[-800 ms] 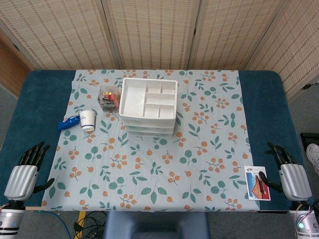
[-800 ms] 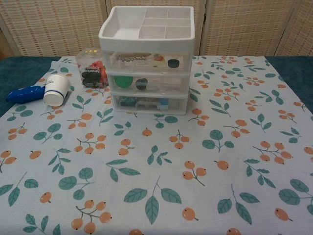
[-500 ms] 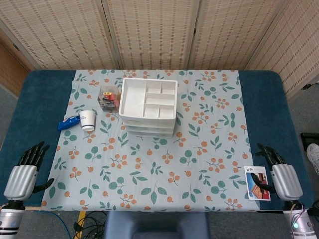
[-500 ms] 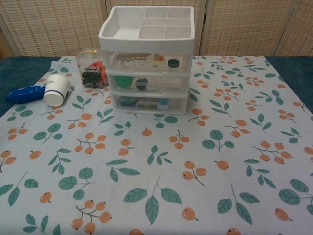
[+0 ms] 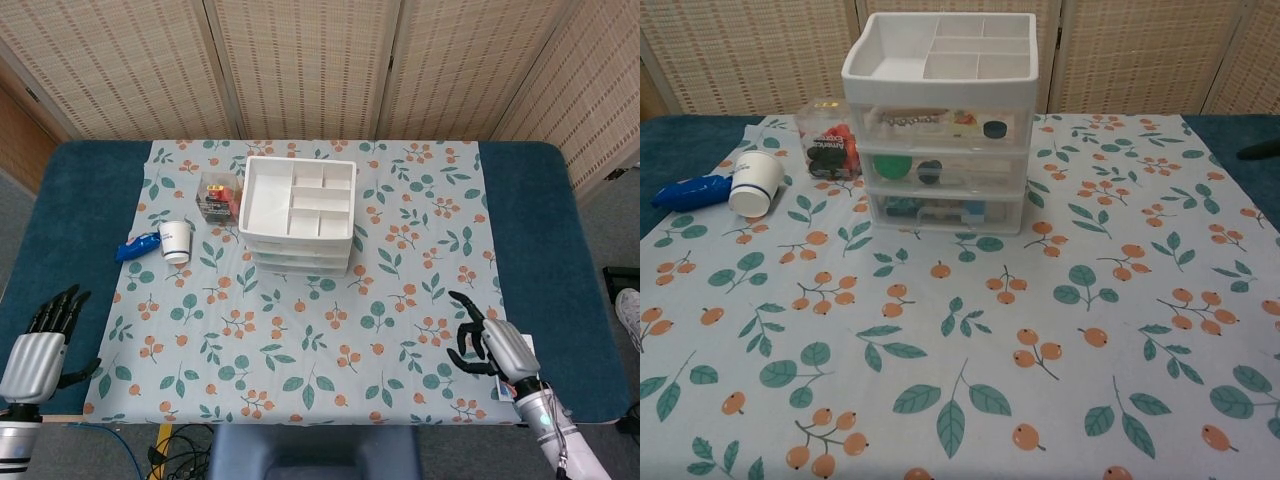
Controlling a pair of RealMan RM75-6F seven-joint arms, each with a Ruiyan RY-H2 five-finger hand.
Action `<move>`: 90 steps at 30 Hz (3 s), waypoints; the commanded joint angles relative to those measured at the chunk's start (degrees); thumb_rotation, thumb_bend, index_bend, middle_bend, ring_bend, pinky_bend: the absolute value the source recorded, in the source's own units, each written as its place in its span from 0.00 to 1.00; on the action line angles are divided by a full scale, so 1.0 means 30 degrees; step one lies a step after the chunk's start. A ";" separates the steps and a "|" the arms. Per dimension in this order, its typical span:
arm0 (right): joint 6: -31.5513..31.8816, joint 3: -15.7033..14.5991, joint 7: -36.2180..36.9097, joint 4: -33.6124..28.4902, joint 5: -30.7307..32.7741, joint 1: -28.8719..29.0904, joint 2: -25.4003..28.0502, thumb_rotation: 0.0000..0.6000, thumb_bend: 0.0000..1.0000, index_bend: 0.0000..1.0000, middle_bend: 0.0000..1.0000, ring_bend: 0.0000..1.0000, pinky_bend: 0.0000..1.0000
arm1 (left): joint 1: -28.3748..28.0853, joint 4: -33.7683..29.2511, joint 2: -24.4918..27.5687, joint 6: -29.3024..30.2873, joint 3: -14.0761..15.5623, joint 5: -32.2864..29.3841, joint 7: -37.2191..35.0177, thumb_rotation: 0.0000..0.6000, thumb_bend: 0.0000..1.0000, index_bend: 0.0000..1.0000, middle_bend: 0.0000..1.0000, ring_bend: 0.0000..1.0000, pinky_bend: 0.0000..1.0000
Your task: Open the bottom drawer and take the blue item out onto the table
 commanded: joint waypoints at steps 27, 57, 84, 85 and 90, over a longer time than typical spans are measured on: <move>-1.5000 0.6089 1.1634 0.6895 0.9721 0.9020 -0.7088 1.00 0.53 0.00 0.73 0.94 1.00 | 0.0404 0.0373 0.0394 0.0094 0.0025 -0.0272 -0.0551 1.00 0.18 0.04 0.00 0.03 0.09; -1.6646 0.5647 1.0060 1.3548 1.5327 1.4327 -1.1665 1.00 0.53 0.00 0.73 0.94 1.00 | 0.0600 0.1007 0.0682 -0.0064 -0.0110 -0.0743 -0.1314 1.00 0.18 0.04 0.00 0.03 0.09; -1.6388 0.5531 0.8554 1.5914 1.7395 1.6124 -1.3288 1.00 0.53 0.00 0.73 0.94 1.00 | 0.0643 0.1021 0.1029 -0.0205 -0.0125 -0.0796 -0.1321 1.00 0.18 0.04 0.00 0.03 0.09; -1.6427 0.5533 0.8522 1.5995 1.7446 1.6167 -1.3331 1.00 0.53 0.00 0.73 0.94 1.00 | 0.0629 0.1024 0.1033 -0.0233 -0.0132 -0.0806 -0.1326 1.00 0.18 0.04 0.00 0.03 0.09; -1.6660 0.5562 0.8338 1.6515 1.7677 1.6456 -1.3585 1.00 0.53 0.00 0.73 0.95 1.00 | 0.0568 0.1105 0.1017 -0.0308 -0.0192 -0.0852 -0.1375 1.00 0.18 0.04 0.00 0.03 0.09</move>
